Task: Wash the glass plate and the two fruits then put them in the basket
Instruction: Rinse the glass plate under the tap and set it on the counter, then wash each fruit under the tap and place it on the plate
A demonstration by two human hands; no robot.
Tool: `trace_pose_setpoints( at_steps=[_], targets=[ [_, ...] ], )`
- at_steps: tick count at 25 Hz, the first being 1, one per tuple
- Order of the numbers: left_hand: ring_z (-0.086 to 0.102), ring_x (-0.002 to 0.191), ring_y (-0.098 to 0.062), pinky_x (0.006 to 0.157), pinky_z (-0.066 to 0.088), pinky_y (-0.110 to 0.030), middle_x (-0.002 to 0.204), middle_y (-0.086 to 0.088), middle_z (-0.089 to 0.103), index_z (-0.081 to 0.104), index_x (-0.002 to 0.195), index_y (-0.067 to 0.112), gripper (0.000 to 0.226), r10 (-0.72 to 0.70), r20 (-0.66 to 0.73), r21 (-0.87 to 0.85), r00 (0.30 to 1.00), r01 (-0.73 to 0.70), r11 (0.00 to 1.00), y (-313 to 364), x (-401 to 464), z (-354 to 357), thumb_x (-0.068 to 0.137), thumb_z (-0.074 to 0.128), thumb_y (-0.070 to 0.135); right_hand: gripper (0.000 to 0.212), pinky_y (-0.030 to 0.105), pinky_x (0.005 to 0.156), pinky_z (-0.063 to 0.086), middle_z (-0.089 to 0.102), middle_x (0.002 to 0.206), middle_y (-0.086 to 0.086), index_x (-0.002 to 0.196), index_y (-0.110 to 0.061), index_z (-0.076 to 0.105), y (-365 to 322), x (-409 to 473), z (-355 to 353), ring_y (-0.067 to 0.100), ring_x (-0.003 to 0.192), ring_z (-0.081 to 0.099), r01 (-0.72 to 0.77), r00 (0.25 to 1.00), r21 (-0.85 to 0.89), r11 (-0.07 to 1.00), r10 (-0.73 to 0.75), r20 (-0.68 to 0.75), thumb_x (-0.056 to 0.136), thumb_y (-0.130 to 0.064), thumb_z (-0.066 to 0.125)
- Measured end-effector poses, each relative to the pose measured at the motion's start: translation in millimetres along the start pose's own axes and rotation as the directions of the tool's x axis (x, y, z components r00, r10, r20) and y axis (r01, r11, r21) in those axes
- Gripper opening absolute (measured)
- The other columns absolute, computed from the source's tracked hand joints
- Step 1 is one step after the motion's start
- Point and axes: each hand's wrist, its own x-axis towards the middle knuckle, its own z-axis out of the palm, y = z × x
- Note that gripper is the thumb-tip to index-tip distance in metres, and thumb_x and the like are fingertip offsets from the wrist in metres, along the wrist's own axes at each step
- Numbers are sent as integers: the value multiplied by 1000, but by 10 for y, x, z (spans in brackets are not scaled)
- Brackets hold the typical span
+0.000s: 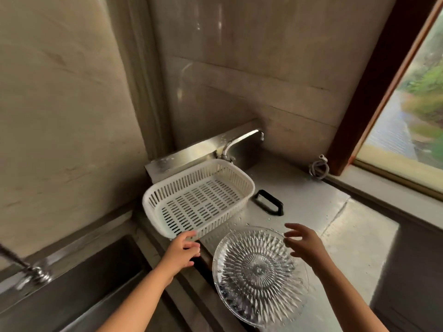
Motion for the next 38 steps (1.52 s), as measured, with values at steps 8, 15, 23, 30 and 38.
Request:
trace_pose_setpoints(
  at_steps=[8, 15, 23, 30, 38],
  targets=[
    [58, 79, -6, 60, 45, -11, 101, -3, 61, 54, 121, 14, 39, 231, -315, 183, 921, -180, 966, 330, -976, -1413, 83, 62, 11, 35, 34, 79, 50, 72, 99, 5, 110, -16, 67, -1617, -350, 1454, 18, 82, 65, 521, 816, -143, 841, -442, 373, 75, -14, 71],
    [62, 88, -16, 77, 49, -21, 106, -7, 64, 55, 122, 14, 45, 141, -714, 178, 685, -17, 984, -316, -2653, -2833, 79, 67, 14, 41, 31, 86, 52, 69, 101, -3, 111, -29, 64, -2599, -1709, 3218, 17, 91, 67, 796, 440, 30, 605, -612, 658, 71, -28, 72],
    [64, 91, -20, 87, 48, -32, 109, -6, 65, 56, 121, 18, 44, -133, -939, -93, 318, 136, 986, -1648, -4739, -3532, 78, 67, 14, 53, 25, 86, 47, 66, 104, -3, 120, -24, 58, -2768, -3674, 4803, 14, 90, 63, 839, -12, 323, 437, -579, 815, 70, -30, 74],
    [60, 94, -16, 84, 43, -26, 108, -9, 64, 54, 121, 16, 47, -348, -931, -335, 112, 121, 934, -2887, -5892, -3715, 77, 70, 13, 61, 22, 75, 45, 56, 100, -3, 126, -20, 53, -2354, -5022, 5715, 13, 74, 60, 784, -179, 378, 492, -404, 897, 70, -25, 78],
    [58, 92, -21, 73, 46, -28, 113, -20, 62, 50, 126, 7, 48, -535, -838, -532, 106, 55, 845, -4146, -6034, -3905, 81, 66, 10, 64, 37, 82, 52, 54, 105, -4, 127, -23, 51, -1493, -5717, 6626, 19, 91, 59, 755, -95, 171, 633, -153, 984, 69, -26, 78]
  ],
)
